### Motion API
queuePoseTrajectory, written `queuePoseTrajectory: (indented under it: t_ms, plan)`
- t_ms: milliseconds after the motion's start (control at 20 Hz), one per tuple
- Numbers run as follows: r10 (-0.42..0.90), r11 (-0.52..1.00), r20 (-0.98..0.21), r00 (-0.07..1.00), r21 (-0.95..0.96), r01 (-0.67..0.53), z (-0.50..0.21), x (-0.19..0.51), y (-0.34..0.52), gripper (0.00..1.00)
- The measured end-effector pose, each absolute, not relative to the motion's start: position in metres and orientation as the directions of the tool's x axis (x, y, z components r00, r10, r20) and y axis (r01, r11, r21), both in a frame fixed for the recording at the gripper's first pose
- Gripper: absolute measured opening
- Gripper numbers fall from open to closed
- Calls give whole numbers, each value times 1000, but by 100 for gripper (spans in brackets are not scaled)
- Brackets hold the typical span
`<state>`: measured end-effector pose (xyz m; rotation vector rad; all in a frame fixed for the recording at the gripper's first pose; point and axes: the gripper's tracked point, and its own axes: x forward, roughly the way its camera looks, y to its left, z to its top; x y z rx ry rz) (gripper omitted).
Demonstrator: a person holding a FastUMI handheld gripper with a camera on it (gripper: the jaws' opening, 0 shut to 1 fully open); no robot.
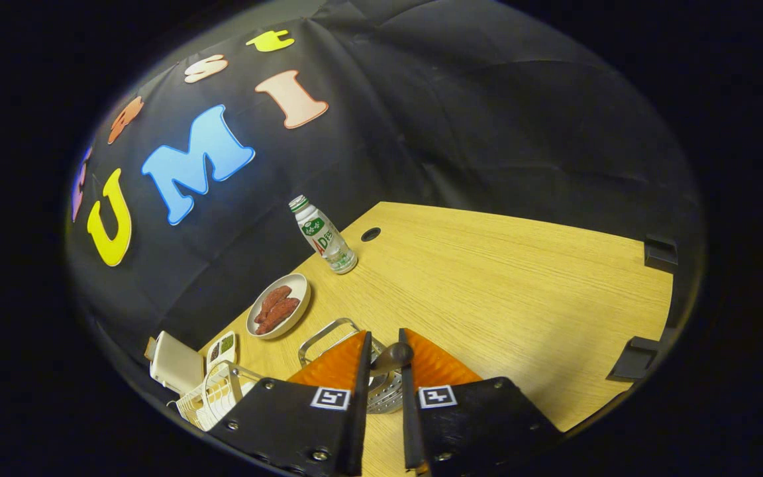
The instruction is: Take the plate from the dish rack, then take the spoon from the basket and place it into the plate.
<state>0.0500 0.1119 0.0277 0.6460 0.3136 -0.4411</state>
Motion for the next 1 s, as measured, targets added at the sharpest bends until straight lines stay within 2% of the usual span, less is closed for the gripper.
queuePoseTrajectory:
  t_ms: [100,150,200,600,1000]
  plan:
    - [-289,728,-396,872,501,469,29,56,112,8]
    - [-277,738,-370,887,510,443,38,58,116,8]
    - [-274,752,-379,884,487,443,32,66,119,0]
    - [-263,835,-381,886,371,407,51,73,132,0]
    - [-291,929,-288,912,142,341,125,62,150,0]
